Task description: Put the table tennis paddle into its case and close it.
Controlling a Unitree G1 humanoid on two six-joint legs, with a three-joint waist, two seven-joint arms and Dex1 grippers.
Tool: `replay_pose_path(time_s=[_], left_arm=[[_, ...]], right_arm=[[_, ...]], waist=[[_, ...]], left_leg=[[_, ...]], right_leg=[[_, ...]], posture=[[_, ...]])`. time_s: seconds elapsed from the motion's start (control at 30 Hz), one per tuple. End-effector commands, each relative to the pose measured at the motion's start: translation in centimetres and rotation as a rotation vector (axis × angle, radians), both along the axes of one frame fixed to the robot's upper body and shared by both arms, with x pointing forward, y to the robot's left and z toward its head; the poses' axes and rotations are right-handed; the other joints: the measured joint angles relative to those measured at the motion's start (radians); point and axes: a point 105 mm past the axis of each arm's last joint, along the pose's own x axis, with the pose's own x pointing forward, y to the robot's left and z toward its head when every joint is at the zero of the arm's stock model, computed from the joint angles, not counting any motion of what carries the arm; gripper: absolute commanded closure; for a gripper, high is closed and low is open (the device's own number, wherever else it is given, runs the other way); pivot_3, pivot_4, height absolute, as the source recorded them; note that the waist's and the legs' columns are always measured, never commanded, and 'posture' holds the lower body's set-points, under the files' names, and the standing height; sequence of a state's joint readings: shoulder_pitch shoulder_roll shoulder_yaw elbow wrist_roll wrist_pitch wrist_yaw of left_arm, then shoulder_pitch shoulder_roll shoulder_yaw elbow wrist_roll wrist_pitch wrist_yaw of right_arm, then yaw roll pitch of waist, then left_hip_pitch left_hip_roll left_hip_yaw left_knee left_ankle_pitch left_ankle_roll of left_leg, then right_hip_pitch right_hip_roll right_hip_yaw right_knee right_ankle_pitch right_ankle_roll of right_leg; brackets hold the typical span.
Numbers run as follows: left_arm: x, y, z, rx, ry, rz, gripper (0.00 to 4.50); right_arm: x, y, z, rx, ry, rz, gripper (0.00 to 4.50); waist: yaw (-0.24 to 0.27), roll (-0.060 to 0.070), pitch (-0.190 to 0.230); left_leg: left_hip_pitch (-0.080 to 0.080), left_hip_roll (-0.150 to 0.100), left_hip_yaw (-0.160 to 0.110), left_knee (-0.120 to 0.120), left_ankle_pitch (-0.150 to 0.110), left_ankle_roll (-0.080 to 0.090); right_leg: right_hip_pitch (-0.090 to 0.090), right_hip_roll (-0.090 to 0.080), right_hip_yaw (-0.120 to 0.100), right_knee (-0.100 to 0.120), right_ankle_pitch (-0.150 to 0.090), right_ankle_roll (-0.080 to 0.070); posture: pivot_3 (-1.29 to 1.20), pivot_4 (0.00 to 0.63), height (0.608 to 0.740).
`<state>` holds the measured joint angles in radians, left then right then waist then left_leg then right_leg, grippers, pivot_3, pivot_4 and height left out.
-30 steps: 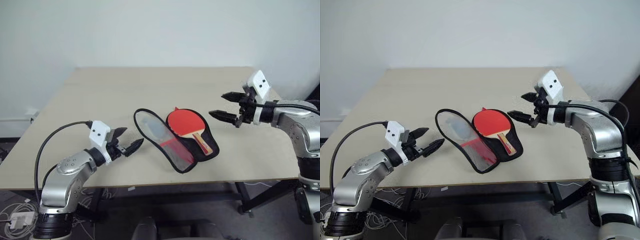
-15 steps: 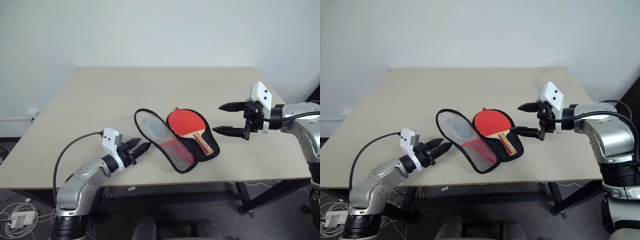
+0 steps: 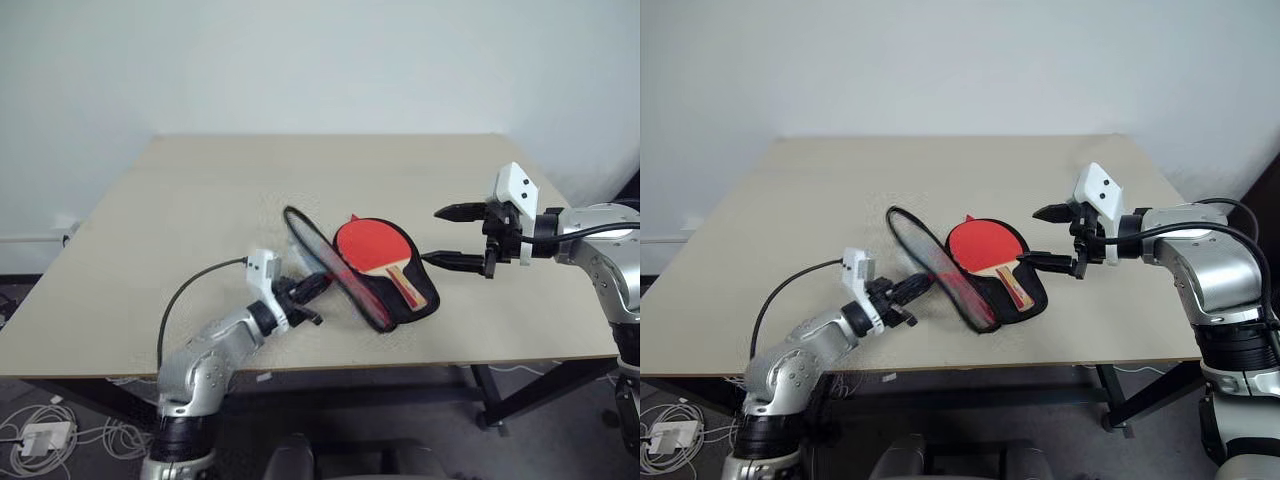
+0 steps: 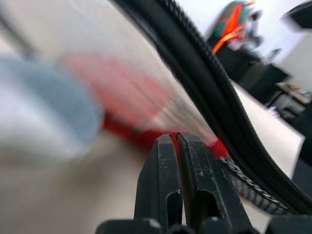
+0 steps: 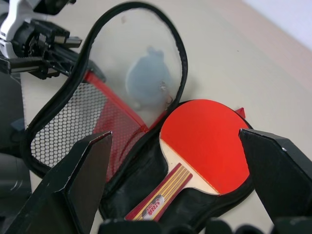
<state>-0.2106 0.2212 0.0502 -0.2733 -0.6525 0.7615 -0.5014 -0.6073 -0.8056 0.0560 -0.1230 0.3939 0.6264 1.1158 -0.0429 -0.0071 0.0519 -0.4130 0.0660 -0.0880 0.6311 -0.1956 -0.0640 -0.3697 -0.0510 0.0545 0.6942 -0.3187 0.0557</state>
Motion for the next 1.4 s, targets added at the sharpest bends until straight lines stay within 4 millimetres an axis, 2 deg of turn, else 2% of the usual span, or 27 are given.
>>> replay_pose_path(time_s=[0.03,0.2,0.37,0.6,0.73,0.87,1.0,1.2,1.4], left_arm=[[1.0,-1.6,1.5,-0.019,-0.054,-0.036,4.42],[3.2,-3.3,2.1,-0.026,-0.071,-0.039,4.42],[4.7,-4.2,0.8,-0.008,-0.032,-0.035,4.42],[5.9,-5.3,-1.6,0.023,0.05,-0.033,4.42],[6.1,-4.8,-1.1,0.011,0.056,-0.024,4.42],[5.4,-3.2,0.1,-0.054,0.086,-0.015,4.42],[3.3,-1.8,0.9,-0.12,0.146,-0.06,4.42],[0.6,-1.3,-1.0,-0.107,0.253,-0.115,4.42],[-0.4,-3.3,-1.4,-0.171,0.307,-0.184,2.49]], right_arm=[[0.1,0.0,1.1,0.013,-0.044,0.005,0.0],[0.4,-0.2,1.4,0.012,-0.057,-0.006,0.0],[0.6,-0.7,1.8,0.004,-0.075,-0.022,0.0],[0.6,-0.8,2.1,-0.006,-0.084,-0.018,0.0],[0.7,-0.7,2.0,-0.008,-0.085,-0.019,0.0],[0.5,-0.5,1.8,-0.006,-0.08,-0.01,0.0],[0.3,-0.4,1.6,-0.004,-0.072,-0.002,0.0],[0.1,0.2,1.3,0.002,-0.059,0.014,0.0],[0.0,0.4,1.0,0.003,-0.054,0.015,0.0]], waist=[[0.0,0.0,0.0],[0.0,0.0,0.0],[0.0,0.0,0.0],[0.0,0.0,0.0],[0.0,0.0,0.0],[-0.001,0.0,0.0],[-0.001,0.0,0.0],[0.0,0.0,0.0],[0.0,0.0,0.0]], left_leg=[[0.0,0.0,0.0,0.0,0.0,0.0],[0.001,0.0,0.0,0.0,0.0,0.0],[0.001,0.0,0.0,0.0,0.0,0.0],[0.0,0.0,0.0,0.0,0.0,0.0],[0.0,0.0,0.0,0.0,0.0,0.0],[0.0,0.0,0.0,0.0,0.0,0.0],[0.001,0.0,0.0,-0.001,0.0,0.0],[0.001,0.0,-0.001,0.001,0.0,0.0],[0.001,0.0,-0.001,0.001,0.0,0.0]], right_leg=[[0.0,0.0,0.0,0.0,0.0,0.0],[0.0,0.0,0.0,0.0,0.001,-0.001],[0.001,0.0,0.0,0.0,0.001,-0.001],[0.0,0.0,0.0,0.0,0.0,0.0],[0.0,0.0,0.0,0.0,0.0,0.0],[0.0,0.0,0.0,0.0,0.0,0.0],[0.0,0.0,0.0,0.0,0.0,0.0],[0.001,0.0,0.0,0.0,0.0,0.0],[0.002,0.0,-0.001,0.0,0.0,0.0]], posture=[[0.0,0.0,0.684],[0.0,0.0,0.684],[0.0,0.0,0.684],[0.0,0.0,0.684],[0.0,0.0,0.684],[0.0,0.0,0.684],[0.0,0.0,0.684],[0.0,0.0,0.684],[0.0,0.0,0.684]])
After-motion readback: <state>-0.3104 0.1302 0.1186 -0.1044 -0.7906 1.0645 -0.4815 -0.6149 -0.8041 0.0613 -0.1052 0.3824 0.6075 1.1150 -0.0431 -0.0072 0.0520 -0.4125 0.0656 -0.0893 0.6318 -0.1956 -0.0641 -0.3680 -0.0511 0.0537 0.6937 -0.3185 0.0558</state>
